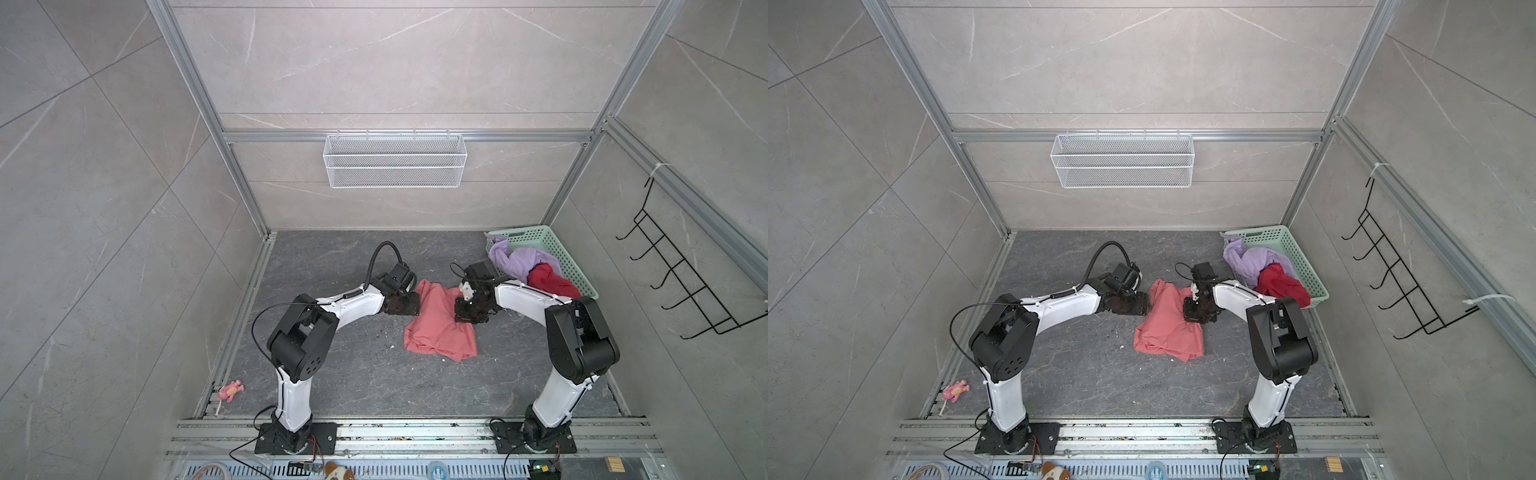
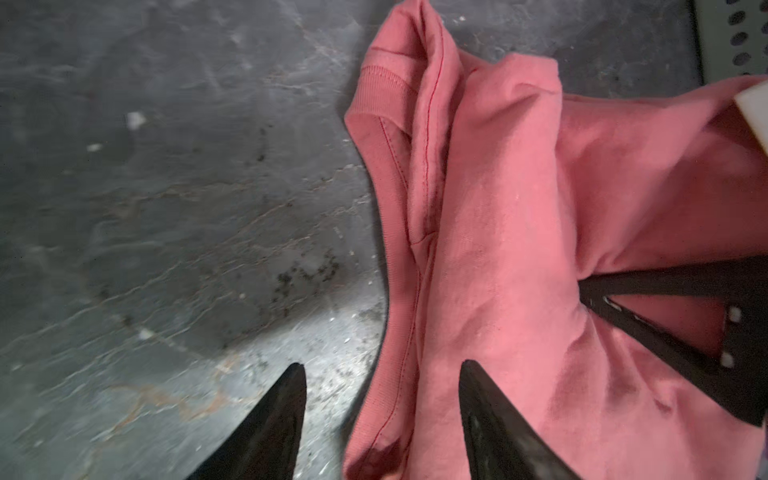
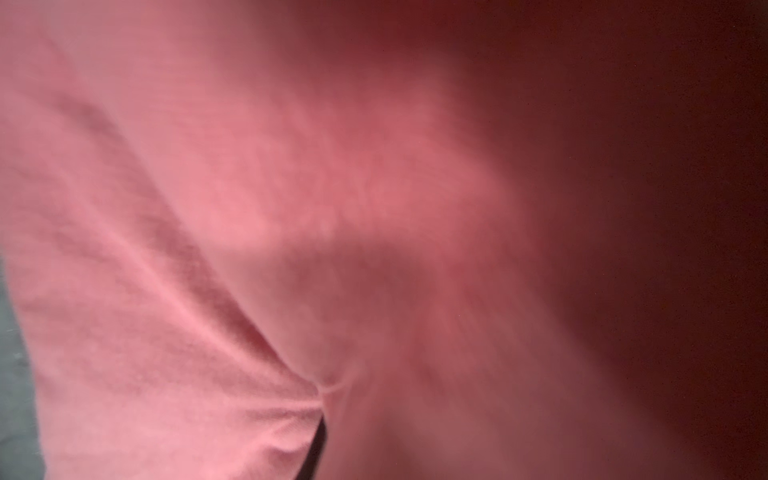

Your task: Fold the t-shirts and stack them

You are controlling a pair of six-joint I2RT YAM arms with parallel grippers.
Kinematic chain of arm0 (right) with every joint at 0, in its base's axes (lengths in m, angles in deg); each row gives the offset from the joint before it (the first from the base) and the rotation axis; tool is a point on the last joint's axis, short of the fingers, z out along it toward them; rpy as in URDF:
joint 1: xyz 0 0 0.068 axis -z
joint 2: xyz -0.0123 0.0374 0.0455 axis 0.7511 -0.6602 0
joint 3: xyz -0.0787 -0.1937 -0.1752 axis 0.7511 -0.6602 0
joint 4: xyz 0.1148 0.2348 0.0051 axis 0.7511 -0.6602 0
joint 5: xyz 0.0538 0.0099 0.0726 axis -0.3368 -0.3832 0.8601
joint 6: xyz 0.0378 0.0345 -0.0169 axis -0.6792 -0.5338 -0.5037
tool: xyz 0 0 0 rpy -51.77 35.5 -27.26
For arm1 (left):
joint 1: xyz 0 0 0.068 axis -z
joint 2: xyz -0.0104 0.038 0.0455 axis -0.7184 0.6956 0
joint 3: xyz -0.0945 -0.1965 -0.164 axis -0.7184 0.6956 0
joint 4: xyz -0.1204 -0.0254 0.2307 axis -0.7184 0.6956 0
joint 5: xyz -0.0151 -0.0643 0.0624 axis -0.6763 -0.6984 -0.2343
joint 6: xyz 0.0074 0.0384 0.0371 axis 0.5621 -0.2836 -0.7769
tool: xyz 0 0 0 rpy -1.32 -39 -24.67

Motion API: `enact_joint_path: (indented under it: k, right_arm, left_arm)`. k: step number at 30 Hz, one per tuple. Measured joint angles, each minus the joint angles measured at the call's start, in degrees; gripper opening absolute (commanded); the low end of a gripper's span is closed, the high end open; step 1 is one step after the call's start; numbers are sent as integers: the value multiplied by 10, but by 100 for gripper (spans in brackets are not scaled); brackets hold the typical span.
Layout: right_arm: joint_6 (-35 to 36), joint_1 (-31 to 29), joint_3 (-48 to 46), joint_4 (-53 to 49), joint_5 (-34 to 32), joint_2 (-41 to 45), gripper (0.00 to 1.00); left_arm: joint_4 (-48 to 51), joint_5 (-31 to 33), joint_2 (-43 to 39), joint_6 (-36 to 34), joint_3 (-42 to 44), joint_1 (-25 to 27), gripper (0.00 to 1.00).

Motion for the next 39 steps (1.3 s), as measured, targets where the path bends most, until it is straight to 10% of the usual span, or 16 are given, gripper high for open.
enact_joint_path:
  k: [11,17,24,39]
  right_arm:
    - [-160,-174,112,131,44,-123,9]
    - [-232,-203,131,187,37,-148,54]
    - [-219,-198,130,152,-8,-111,77]
    - [-167,-55,27,61,-139,147,77]
  left_arm:
    - [32,169,-183,66,112,-39,66]
    - [56,211,-260,83,167,-70,67]
    - [68,191,-296,84,193,-68,66]
    - [3,112,-116,144,160,7,65]
